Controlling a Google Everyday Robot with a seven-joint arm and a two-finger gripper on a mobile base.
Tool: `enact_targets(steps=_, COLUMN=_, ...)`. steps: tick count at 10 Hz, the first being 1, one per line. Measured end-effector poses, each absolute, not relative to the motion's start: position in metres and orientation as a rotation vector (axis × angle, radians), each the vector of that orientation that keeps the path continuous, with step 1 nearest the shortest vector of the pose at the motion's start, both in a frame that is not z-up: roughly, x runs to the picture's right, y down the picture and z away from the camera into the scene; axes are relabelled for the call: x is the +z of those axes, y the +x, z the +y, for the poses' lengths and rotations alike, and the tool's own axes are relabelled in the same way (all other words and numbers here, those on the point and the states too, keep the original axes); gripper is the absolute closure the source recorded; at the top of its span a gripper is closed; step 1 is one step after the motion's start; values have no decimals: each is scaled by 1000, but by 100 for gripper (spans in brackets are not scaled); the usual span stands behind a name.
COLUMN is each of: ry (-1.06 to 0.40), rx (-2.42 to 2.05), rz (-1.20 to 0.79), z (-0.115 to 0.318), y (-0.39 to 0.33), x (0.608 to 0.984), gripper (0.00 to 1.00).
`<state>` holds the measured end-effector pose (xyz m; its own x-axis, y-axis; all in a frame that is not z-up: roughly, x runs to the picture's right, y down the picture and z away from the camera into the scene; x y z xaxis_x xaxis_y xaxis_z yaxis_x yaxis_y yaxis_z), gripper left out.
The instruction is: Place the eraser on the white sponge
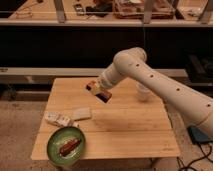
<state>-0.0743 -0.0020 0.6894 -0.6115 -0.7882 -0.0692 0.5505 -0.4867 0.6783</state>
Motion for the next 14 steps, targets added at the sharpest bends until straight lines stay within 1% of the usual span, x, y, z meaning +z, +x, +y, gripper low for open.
enact_targets(steps=1, ry=534, rx=-2141, rz=-817, z=1, y=-98, x=694, gripper=95)
enact_targets(steps=3, ry=637, rx=-2188, rz=-852, z=15, y=-145, x=713, gripper=95)
enact_targets(steps=4, ry=656, rx=-2219, rz=-849, z=24, y=-155, x=725, gripper=95)
enact_targets(steps=7, ry=648, rx=-2311, rz=-815, z=58, y=-166, x=762, gripper=95)
enact_targets(steps=9, ry=623, rx=-2357, rz=-815, z=83, y=-173, x=779, gripper=95)
enact_targets(steps=14, ry=524, rx=-2416, rz=-840, z=116, y=-186, x=806, gripper=95)
